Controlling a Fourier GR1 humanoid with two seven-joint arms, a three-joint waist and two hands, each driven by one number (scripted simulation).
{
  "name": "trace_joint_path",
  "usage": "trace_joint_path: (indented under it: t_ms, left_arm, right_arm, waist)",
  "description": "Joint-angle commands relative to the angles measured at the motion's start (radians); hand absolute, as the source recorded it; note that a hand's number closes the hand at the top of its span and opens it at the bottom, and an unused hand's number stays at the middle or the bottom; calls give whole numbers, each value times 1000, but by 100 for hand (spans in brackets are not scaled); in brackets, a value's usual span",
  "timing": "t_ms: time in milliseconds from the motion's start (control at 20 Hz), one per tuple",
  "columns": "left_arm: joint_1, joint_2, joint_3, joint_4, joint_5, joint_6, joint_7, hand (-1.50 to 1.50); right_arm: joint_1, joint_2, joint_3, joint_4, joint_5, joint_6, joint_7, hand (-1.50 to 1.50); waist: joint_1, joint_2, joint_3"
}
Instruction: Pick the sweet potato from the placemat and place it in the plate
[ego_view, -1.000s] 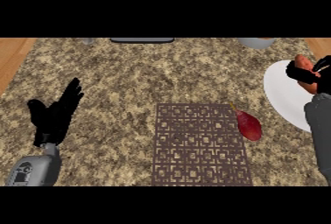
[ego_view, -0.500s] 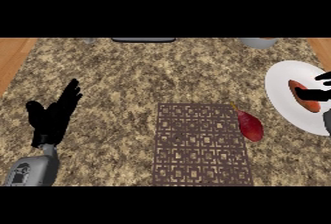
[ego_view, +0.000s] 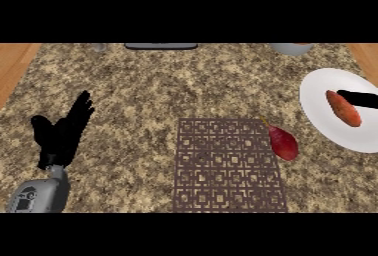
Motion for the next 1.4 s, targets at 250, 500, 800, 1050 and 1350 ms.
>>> trace_joint_path:
  t_ms: [250, 500, 800, 1050, 1350]
  left_arm:
    - [-37, -1, 13, 1, 0, 16, 41, 0]
    - [51, 28, 33, 16, 16, -40, -48, 0]
    - [-21, 23, 44, 10, 21, -30, 24, 0]
    - [-35, 24, 42, -6, 3, -32, 50, 0]
    - [-7, -16, 10, -75, -28, 4, 74, 0]
  right_arm:
    - [42, 49, -126, -200, -298, 179, -36, -150]
    - [62, 5, -154, -249, -425, 397, 110, -150]
    - [217, -16, -172, -284, -537, 427, -39, -150]
    - [263, -20, -129, -251, -575, 387, -94, -150]
    - [333, -90, -142, -240, -636, 434, -105, -150]
  waist:
    - [-25, -8, -1]
    - [-17, -6, -2]
    - [-4, 0, -1]
    - [1, 0, -1]
    - [-1, 0, -1]
